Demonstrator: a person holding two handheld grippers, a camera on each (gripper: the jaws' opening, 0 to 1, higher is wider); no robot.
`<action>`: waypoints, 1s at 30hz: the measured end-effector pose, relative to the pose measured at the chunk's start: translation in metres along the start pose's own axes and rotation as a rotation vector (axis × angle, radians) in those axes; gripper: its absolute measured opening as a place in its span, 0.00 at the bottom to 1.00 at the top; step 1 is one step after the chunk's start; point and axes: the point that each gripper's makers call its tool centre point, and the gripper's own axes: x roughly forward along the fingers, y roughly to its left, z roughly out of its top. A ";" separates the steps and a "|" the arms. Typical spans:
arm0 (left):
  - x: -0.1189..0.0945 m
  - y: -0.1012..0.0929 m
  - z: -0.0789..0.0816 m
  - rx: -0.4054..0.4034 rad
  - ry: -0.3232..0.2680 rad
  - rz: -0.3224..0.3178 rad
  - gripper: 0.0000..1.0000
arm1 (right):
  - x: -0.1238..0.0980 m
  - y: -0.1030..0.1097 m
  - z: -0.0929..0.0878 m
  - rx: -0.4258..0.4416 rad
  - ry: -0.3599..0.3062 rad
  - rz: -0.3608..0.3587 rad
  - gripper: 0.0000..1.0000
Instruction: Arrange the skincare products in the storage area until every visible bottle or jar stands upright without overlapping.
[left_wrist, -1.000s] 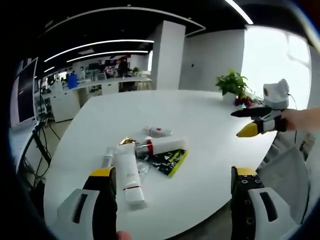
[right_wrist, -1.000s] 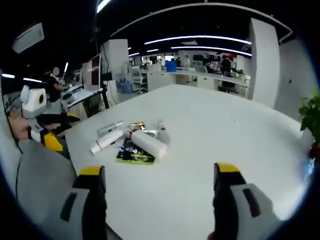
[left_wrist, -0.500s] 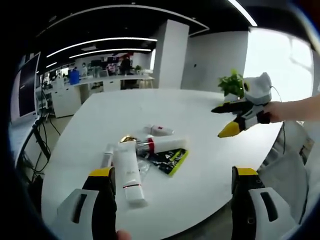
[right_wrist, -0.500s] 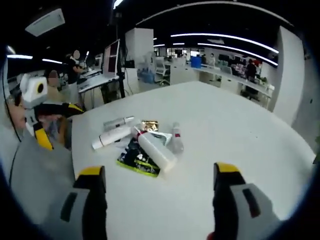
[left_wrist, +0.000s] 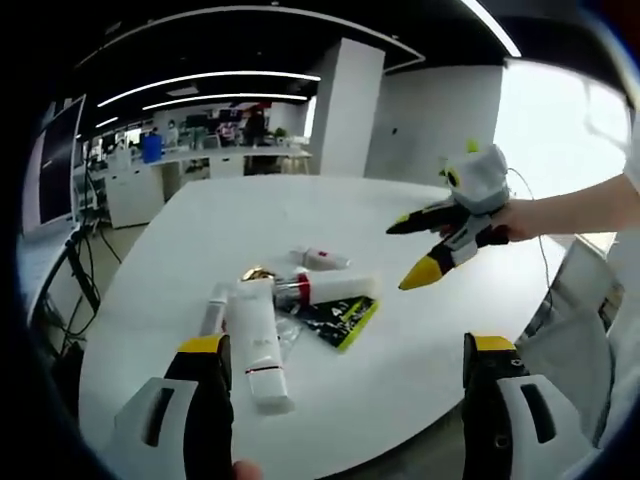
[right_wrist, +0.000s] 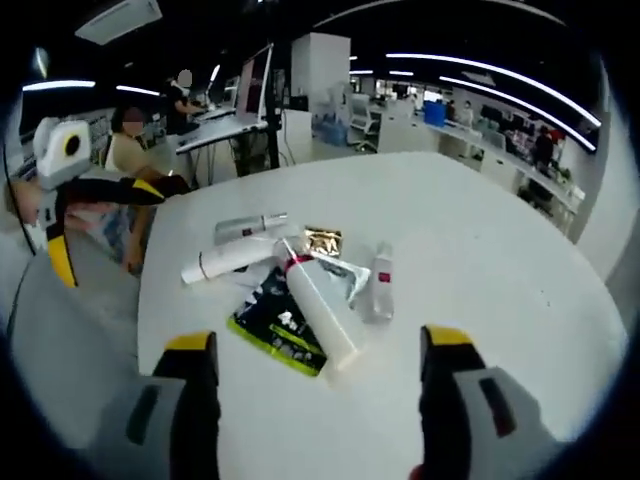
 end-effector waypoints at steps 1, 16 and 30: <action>0.000 0.000 0.000 -0.001 0.001 -0.001 0.94 | 0.003 0.000 0.000 -0.006 0.005 0.004 0.82; 0.003 0.001 -0.003 -0.030 0.014 -0.008 0.94 | 0.045 -0.006 0.006 -0.114 0.068 0.101 0.64; 0.003 0.005 -0.002 -0.054 0.011 0.000 0.93 | 0.083 0.006 0.009 -0.185 0.133 0.218 0.51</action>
